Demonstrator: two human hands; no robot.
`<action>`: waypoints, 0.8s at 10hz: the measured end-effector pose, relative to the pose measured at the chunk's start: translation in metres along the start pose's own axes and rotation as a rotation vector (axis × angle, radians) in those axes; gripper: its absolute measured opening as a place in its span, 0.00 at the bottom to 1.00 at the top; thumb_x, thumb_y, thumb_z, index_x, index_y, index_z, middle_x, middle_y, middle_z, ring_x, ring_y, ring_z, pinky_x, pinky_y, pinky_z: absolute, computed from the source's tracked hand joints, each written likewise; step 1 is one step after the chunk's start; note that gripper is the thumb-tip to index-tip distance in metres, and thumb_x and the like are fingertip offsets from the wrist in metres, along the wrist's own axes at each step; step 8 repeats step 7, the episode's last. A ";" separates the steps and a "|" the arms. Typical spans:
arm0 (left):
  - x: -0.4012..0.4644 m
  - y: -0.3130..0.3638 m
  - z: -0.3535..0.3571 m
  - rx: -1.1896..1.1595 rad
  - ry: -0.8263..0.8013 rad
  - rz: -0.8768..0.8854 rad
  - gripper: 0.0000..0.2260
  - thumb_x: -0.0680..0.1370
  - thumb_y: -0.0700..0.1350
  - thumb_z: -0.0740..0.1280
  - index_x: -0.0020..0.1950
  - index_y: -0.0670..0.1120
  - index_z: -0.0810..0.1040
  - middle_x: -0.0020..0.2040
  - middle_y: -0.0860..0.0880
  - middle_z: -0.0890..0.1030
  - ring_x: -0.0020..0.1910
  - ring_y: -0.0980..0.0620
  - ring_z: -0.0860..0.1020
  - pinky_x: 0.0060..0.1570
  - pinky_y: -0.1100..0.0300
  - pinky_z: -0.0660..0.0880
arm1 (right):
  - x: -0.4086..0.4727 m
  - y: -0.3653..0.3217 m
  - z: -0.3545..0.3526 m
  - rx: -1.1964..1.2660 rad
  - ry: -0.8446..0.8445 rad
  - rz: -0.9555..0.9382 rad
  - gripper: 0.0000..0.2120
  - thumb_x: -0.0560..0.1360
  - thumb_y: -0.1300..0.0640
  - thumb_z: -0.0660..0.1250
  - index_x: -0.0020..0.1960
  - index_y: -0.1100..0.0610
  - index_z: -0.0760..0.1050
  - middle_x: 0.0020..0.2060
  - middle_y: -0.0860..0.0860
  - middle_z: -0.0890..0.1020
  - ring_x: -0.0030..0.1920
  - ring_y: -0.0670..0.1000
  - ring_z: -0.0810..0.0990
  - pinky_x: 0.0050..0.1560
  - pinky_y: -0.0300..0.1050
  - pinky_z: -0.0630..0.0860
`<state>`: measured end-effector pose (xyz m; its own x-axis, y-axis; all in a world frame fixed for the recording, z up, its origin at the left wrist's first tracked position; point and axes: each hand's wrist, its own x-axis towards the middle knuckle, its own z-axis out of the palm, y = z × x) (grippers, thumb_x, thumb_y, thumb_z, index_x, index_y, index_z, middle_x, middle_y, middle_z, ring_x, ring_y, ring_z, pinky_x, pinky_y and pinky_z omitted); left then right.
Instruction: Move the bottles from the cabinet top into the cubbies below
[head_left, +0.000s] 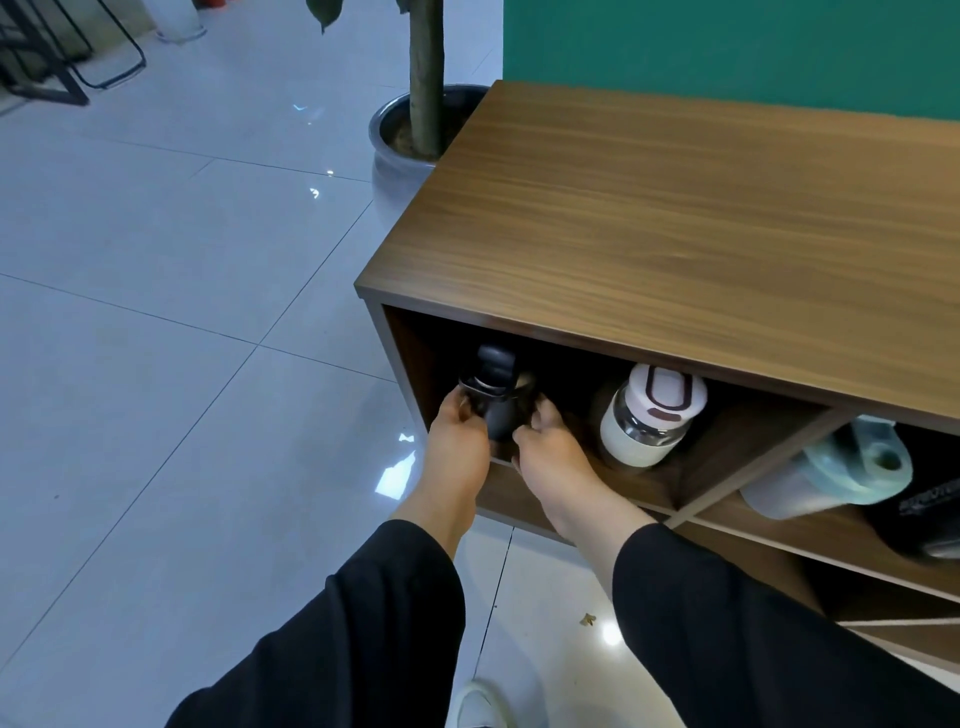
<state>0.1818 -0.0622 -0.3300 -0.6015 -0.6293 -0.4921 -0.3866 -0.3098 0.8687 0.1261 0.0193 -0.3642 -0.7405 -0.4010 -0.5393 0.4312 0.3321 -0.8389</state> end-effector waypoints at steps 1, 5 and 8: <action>0.000 0.001 0.002 -0.003 0.000 -0.010 0.25 0.83 0.34 0.57 0.77 0.54 0.65 0.65 0.49 0.77 0.63 0.46 0.77 0.66 0.47 0.75 | 0.002 0.003 0.002 0.015 -0.013 -0.007 0.35 0.75 0.53 0.57 0.79 0.37 0.49 0.81 0.47 0.58 0.78 0.57 0.60 0.74 0.62 0.64; 0.005 -0.004 0.002 -0.108 0.123 -0.230 0.14 0.83 0.38 0.56 0.67 0.45 0.73 0.57 0.45 0.79 0.52 0.47 0.79 0.58 0.51 0.77 | -0.013 0.000 -0.009 0.018 0.026 0.009 0.30 0.82 0.58 0.56 0.81 0.44 0.51 0.80 0.48 0.59 0.78 0.55 0.62 0.75 0.57 0.64; -0.023 -0.009 0.023 -0.125 -0.101 -0.436 0.13 0.82 0.44 0.59 0.65 0.42 0.73 0.59 0.38 0.80 0.58 0.39 0.80 0.60 0.41 0.77 | -0.058 -0.012 -0.025 0.048 0.100 0.005 0.23 0.84 0.56 0.56 0.79 0.48 0.60 0.72 0.48 0.72 0.67 0.52 0.73 0.61 0.45 0.69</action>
